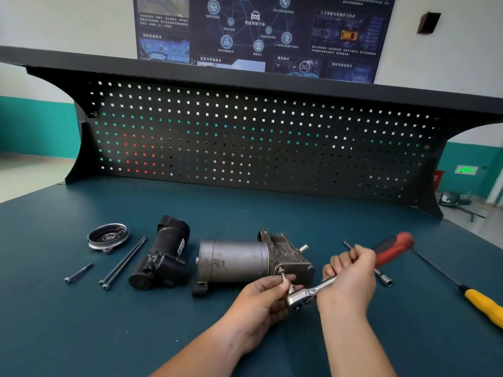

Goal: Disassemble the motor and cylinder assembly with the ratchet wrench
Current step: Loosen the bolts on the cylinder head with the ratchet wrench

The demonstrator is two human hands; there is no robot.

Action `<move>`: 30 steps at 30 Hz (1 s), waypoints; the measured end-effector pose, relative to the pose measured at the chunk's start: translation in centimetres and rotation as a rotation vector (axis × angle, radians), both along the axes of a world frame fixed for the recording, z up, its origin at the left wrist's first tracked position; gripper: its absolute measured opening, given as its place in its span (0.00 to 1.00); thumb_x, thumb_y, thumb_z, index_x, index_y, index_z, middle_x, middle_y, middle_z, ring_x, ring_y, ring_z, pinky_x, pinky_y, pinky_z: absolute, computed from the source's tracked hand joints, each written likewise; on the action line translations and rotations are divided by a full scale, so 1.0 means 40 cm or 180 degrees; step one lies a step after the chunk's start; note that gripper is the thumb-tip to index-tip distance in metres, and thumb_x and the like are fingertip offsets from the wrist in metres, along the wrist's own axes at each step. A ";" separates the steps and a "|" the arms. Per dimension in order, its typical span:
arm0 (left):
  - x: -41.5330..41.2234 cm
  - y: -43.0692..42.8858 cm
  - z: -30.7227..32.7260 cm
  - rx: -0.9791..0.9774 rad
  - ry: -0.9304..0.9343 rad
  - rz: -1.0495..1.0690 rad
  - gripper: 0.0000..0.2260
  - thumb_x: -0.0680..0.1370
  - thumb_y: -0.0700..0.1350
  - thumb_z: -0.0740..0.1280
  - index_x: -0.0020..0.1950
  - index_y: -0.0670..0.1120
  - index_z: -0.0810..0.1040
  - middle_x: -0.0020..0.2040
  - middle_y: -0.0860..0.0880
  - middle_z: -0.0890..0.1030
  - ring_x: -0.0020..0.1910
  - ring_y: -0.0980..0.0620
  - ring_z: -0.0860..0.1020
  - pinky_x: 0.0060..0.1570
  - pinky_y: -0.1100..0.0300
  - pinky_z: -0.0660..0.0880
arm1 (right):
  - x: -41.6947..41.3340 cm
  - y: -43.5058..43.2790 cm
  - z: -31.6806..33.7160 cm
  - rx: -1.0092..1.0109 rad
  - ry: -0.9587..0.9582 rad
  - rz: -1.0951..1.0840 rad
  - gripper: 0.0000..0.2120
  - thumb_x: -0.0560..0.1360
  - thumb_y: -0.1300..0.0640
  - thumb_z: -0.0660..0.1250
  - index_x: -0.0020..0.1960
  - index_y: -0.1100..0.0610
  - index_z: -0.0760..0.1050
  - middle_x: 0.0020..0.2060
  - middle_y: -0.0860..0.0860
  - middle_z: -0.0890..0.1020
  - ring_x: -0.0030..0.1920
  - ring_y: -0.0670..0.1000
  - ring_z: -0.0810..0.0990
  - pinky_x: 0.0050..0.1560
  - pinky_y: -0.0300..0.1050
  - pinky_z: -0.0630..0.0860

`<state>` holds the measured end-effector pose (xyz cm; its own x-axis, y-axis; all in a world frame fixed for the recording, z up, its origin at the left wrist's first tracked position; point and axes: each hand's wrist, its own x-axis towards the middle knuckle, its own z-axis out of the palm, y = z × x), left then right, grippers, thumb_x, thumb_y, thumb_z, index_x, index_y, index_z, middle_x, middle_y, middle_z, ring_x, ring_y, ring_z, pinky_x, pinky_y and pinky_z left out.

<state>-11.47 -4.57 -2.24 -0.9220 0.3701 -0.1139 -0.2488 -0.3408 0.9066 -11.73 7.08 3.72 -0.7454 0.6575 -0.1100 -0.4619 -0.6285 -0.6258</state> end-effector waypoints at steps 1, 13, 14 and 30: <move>-0.002 -0.001 -0.001 0.0004 -0.0005 -0.0007 0.07 0.79 0.41 0.64 0.53 0.45 0.80 0.37 0.52 0.84 0.32 0.59 0.78 0.35 0.67 0.73 | 0.004 -0.010 0.008 0.0247 0.0075 -0.0071 0.13 0.74 0.61 0.57 0.33 0.53 0.58 0.20 0.43 0.60 0.20 0.43 0.58 0.20 0.35 0.56; -0.006 -0.012 0.007 0.0278 0.0052 -0.0113 0.10 0.76 0.32 0.63 0.43 0.41 0.84 0.46 0.38 0.81 0.44 0.45 0.79 0.48 0.55 0.77 | 0.023 -0.149 0.023 0.4057 0.0879 0.0236 0.09 0.65 0.51 0.65 0.29 0.48 0.65 0.21 0.42 0.68 0.23 0.42 0.65 0.25 0.32 0.60; -0.004 -0.015 0.010 0.0395 0.0046 -0.0191 0.11 0.76 0.33 0.63 0.42 0.42 0.85 0.45 0.40 0.82 0.44 0.47 0.81 0.47 0.54 0.78 | 0.023 -0.159 0.023 0.4481 0.0943 0.0347 0.09 0.65 0.50 0.63 0.29 0.46 0.64 0.21 0.42 0.68 0.24 0.43 0.65 0.26 0.33 0.59; -0.003 0.003 0.000 0.0274 -0.0153 -0.0063 0.06 0.76 0.40 0.65 0.44 0.44 0.82 0.40 0.49 0.85 0.34 0.58 0.81 0.34 0.68 0.73 | -0.017 0.024 -0.032 -0.0705 -0.0300 0.0307 0.13 0.75 0.55 0.57 0.33 0.51 0.59 0.19 0.43 0.60 0.19 0.44 0.59 0.20 0.34 0.55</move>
